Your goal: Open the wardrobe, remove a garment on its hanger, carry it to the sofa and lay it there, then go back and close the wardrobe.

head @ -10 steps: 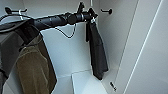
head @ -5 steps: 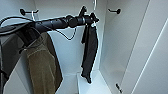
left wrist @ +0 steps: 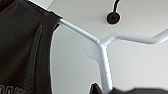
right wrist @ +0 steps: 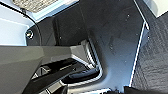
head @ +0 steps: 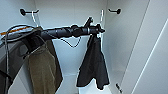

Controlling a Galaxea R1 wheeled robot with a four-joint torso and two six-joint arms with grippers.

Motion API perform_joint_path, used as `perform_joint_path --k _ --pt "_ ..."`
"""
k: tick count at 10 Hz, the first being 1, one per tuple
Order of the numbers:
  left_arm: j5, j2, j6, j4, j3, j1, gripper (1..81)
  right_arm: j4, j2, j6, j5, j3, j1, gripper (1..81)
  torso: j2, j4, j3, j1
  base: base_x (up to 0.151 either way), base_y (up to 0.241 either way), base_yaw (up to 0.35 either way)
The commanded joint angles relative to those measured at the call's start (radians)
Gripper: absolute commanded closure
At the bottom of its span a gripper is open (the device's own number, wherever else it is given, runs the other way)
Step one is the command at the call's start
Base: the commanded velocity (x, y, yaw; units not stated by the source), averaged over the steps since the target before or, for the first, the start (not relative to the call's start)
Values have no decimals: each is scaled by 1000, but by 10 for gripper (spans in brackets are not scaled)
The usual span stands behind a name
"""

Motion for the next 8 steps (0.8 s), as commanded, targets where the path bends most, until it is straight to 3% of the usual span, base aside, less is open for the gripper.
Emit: perform_joint_path --k 1,7,8 --pt "-60 44 14 45 5 -145 811 -6 9 -5 -54 12 32 10 0 0 0 0 0 0 0" --pt "-101 12 25 78 89 -55 811 -8 7 -5 -54 12 33 10 0 0 0 0 0 0 0" --pt "-101 9 25 78 93 -50 811 -8 7 -5 -54 12 33 10 0 0 0 0 -88 0 0"
